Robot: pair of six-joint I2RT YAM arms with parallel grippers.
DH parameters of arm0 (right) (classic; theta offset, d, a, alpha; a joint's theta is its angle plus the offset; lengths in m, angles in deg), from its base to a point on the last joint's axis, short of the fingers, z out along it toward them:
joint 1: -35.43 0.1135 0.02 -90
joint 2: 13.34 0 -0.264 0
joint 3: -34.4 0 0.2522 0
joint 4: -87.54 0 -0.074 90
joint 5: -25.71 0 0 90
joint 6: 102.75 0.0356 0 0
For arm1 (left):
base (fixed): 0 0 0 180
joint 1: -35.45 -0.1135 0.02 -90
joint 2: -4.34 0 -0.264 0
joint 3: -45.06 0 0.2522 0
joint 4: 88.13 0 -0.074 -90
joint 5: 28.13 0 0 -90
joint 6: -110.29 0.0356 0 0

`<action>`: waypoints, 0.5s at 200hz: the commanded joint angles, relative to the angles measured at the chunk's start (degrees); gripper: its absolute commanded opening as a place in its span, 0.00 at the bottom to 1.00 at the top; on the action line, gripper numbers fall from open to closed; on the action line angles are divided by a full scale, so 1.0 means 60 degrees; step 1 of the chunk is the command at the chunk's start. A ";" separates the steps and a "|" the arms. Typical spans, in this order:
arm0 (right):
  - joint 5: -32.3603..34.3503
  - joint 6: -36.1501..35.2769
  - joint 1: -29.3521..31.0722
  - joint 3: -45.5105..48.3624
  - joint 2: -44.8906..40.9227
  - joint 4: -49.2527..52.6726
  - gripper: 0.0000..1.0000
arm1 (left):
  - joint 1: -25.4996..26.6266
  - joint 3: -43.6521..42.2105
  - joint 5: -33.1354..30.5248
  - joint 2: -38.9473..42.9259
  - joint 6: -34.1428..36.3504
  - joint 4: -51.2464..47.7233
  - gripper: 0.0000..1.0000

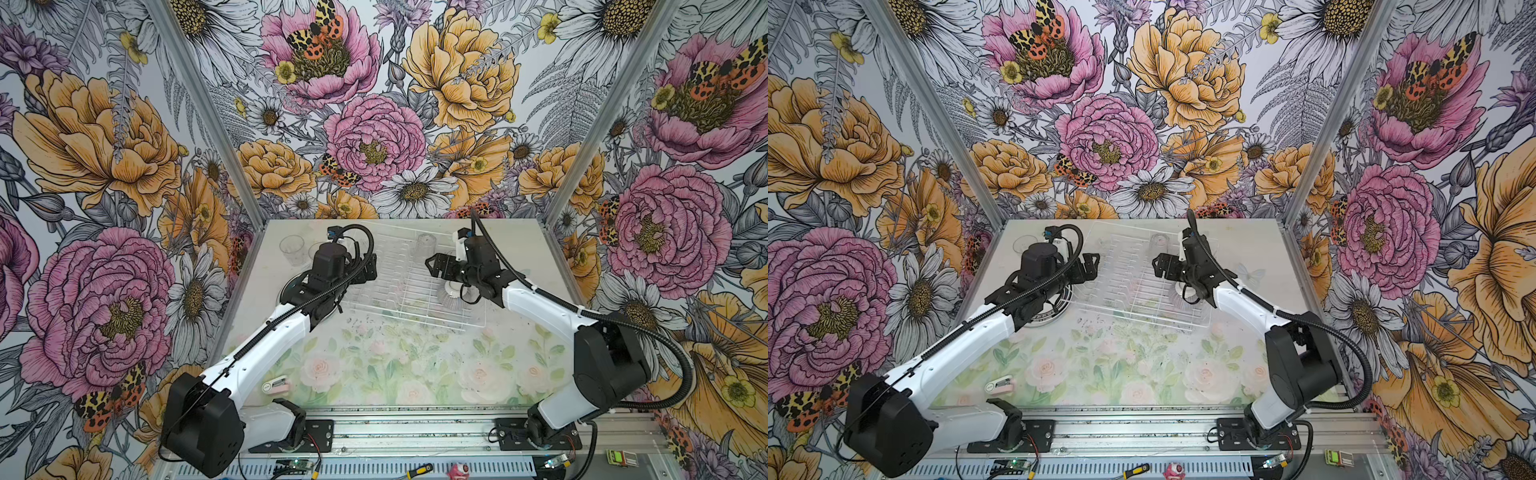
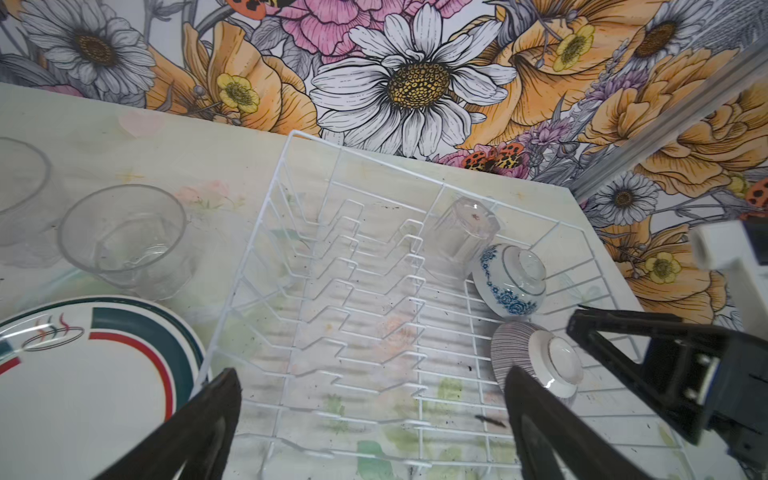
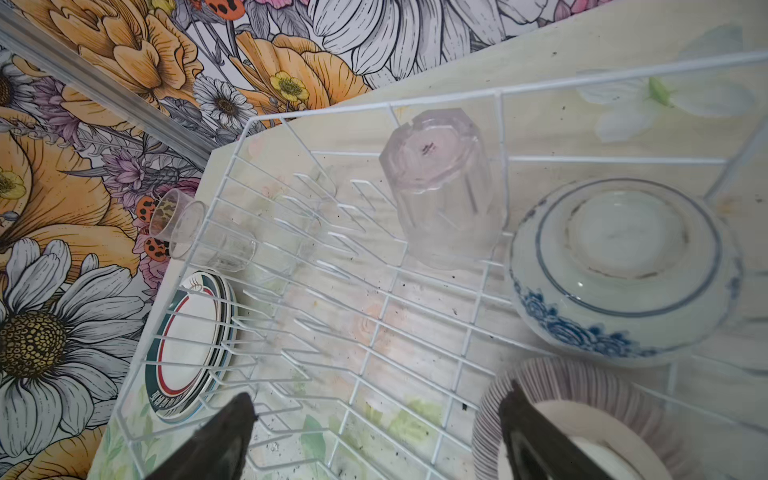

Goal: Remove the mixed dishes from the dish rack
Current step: 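Move the left gripper back toward the rack while the right gripper reaches into it, then lower the right gripper onto the upside-down octagonal glass and close it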

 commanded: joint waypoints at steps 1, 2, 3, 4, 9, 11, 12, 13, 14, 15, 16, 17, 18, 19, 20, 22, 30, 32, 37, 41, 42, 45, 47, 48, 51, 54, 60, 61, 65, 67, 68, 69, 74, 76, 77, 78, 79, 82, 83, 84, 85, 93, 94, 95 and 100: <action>0.1134 -0.0700 0.0138 -0.0793 0.0827 -0.0094 0.92 | 0.0343 0.0040 0.0674 -0.0027 -0.0243 0.0932 0.99; 0.1161 -0.0711 0.0145 -0.0827 0.0869 -0.0095 0.92 | 0.0373 0.0036 0.0682 -0.0026 -0.0251 0.0934 0.99; 0.1197 -0.0724 0.0149 -0.0858 0.0912 -0.0095 0.92 | 0.0388 0.0034 0.0685 -0.0025 -0.0241 0.0950 0.99; 0.1222 -0.0746 0.0150 -0.0889 0.0956 -0.0095 0.92 | 0.0395 0.0034 0.0687 -0.0018 -0.0235 0.0950 0.99; 0.1388 -0.0816 0.0185 -0.1014 0.1136 -0.0109 0.92 | 0.0444 0.0025 0.0700 0.0021 -0.0231 0.0977 0.99; 0.1465 -0.0845 0.0201 -0.1053 0.1213 -0.0117 0.92 | 0.0468 0.0020 0.0703 0.0038 -0.0230 0.0990 0.99; 0.1495 -0.0864 0.0206 -0.1081 0.1246 -0.0113 0.92 | 0.0479 0.0019 0.0703 0.0036 -0.0230 0.0985 0.99; 0.1532 -0.0882 0.0208 -0.1110 0.1291 -0.0111 0.92 | 0.0485 0.0018 0.0711 0.0057 -0.0230 0.0983 0.99; 0.1572 -0.0897 0.0217 -0.1146 0.1321 -0.0110 0.92 | 0.0495 0.0011 0.0707 0.0060 -0.0230 0.0982 0.99; 0.1607 -0.0905 0.0221 -0.1179 0.1351 -0.0110 0.92 | 0.0500 0.0007 0.0706 0.0069 -0.0230 0.0981 0.99; 0.1647 -0.0917 0.0231 -0.1196 0.1380 -0.0110 0.92 | 0.0503 0.0005 0.0705 0.0080 -0.0230 0.0988 0.99; 0.1688 -0.0930 0.0243 -0.1218 0.1395 -0.0110 0.92 | 0.0519 -0.0003 0.0704 0.0094 -0.0230 0.0991 0.99; 0.1731 -0.0943 0.0256 -0.1245 0.1424 -0.0117 0.92 | 0.0534 -0.0014 0.0704 0.0108 -0.0230 0.0993 0.99; 0.1767 -0.0958 0.0255 -0.1258 0.1476 -0.0128 0.92 | 0.0534 -0.0020 0.0711 0.0122 -0.0230 0.0994 0.99; 0.1807 -0.0965 0.0255 -0.1279 0.1516 -0.0126 0.92 | 0.0542 -0.0023 0.0715 0.0136 -0.0223 0.0995 0.99; 0.1923 -0.1002 0.0279 -0.1347 0.1621 -0.0132 0.92 | 0.0566 -0.0044 0.0717 0.0155 -0.0228 0.1002 0.99; 0.2160 -0.1111 0.0324 -0.1509 0.1864 -0.0187 0.92 | 0.0613 -0.0118 0.0740 0.0280 -0.0230 0.1055 0.99; 0.2207 -0.1135 0.0342 -0.1557 0.1922 -0.0217 0.92 | 0.0638 -0.0144 0.0746 0.0311 -0.0230 0.1069 0.99; 0.2309 -0.1181 0.0361 -0.1632 0.2040 -0.0267 0.92 | 0.0664 -0.0210 0.0748 0.0394 -0.0237 0.1108 0.99; 0.2391 -0.1211 0.0375 -0.1704 0.2149 -0.0338 0.92 | 0.0686 -0.0268 0.0748 0.0457 -0.0243 0.1167 0.99; 0.2412 -0.1216 0.0381 -0.1722 0.2175 -0.0356 0.92 | 0.0684 -0.0279 0.0748 0.0480 -0.0244 0.1176 0.99; 0.2481 -0.1232 0.0387 -0.1765 0.2267 -0.0433 0.92 | 0.0709 -0.0332 0.0740 0.0531 -0.0256 0.1219 0.99; 0.2515 -0.1227 0.0394 -0.1782 0.2305 -0.0461 0.92 | 0.0721 -0.0370 0.0735 0.0568 -0.0258 0.1252 0.99; 0.2533 -0.1224 0.0398 -0.1790 0.2326 -0.0476 0.92 | 0.0716 -0.0388 0.0734 0.0579 -0.0259 0.1270 0.99; 0.2588 -0.1221 0.0401 -0.1815 0.2389 -0.0576 0.92 | 0.0713 -0.0443 0.0731 0.0629 -0.0267 0.1324 0.99; 0.2641 -0.1214 0.0401 -0.1815 0.2438 -0.0673 0.92 | 0.0724 -0.0479 0.0733 0.0667 -0.0273 0.1377 0.99; 0.2735 -0.1206 0.0423 -0.1806 0.2533 -0.0916 0.92 | 0.0725 -0.0573 0.0725 0.0759 -0.0308 0.1456 0.99; 0.2760 -0.1206 0.0427 -0.1802 0.2543 -0.0959 0.92 | 0.0725 -0.0585 0.0722 0.0770 -0.0320 0.1475 0.99; 0.2827 -0.1217 0.0430 -0.1782 0.2606 -0.1113 0.92 | 0.0725 -0.0622 0.0732 0.0812 -0.0329 0.1523 0.99; 0.2847 -0.1224 0.0438 -0.1779 0.2639 -0.1195 0.92 | 0.0725 -0.0647 0.0733 0.0829 -0.0332 0.1533 0.98; 0.2860 -0.1222 0.0441 -0.1781 0.2654 -0.1246 0.92 | 0.0725 -0.0652 0.0733 0.0827 -0.0332 0.1543 0.99; 0.2881 -0.1229 0.0443 -0.1782 0.2669 -0.1278 0.92 | 0.0725 -0.0654 0.0733 0.0833 -0.0332 0.1547 0.99; 0.2912 -0.1252 0.0445 -0.1803 0.2770 -0.1433 0.92 | 0.0725 -0.0669 0.0733 0.0857 -0.0332 0.1562 0.99; 0.2908 -0.1262 0.0445 -0.1810 0.2819 -0.1480 0.92 | 0.0725 -0.0670 0.0733 0.0866 -0.0332 0.1558 0.99; 0.2912 -0.1263 0.0445 -0.1826 0.2839 -0.1498 0.92 | 0.0725 -0.0670 0.0733 0.0860 -0.0333 0.1555 0.99; 0.2914 -0.1271 0.0445 -0.1841 0.2850 -0.1514 0.92 | 0.0725 -0.0670 0.0726 0.0864 -0.0333 0.1553 0.99; 0.2915 -0.1283 0.0445 -0.1856 0.2884 -0.1530 0.92 | 0.0725 -0.0670 0.0737 0.0859 -0.0333 0.1560 0.99; 0.2915 -0.1300 0.0445 -0.1933 0.2965 -0.1556 0.92 | 0.0725 -0.0670 0.0733 0.0864 -0.0322 0.1540 0.99; 0.2916 -0.1297 0.0445 -0.1954 0.2993 -0.1558 0.92 | 0.0725 -0.0663 0.0733 0.0859 -0.0313 0.1531 0.99; 0.2909 -0.1310 0.0445 -0.1978 0.3014 -0.1559 0.92 | 0.0725 -0.0659 0.0733 0.0864 -0.0315 0.1527 0.99; 0.2913 -0.1310 0.0452 -0.2005 0.3032 -0.1559 0.92 | 0.0740 -0.0658 0.0733 0.0866 -0.0324 0.1524 0.99; 0.2922 -0.1381 0.0454 -0.2196 0.3227 -0.1560 0.92 | 0.0725 -0.0634 0.0736 0.0832 -0.0299 0.1499 0.99; 0.2919 -0.1389 0.0450 -0.2209 0.3248 -0.1560 0.92 | 0.0725 -0.0630 0.0735 0.0828 -0.0294 0.1504 0.99; 0.2918 -0.1400 0.0447 -0.2231 0.3267 -0.1567 0.92 | 0.0725 -0.0628 0.0734 0.0834 -0.0291 0.1498 0.99; 0.2915 -0.1447 0.0449 -0.2320 0.3368 -0.1599 0.92 | 0.0726 -0.0616 0.0726 0.0814 -0.0287 0.1482 0.99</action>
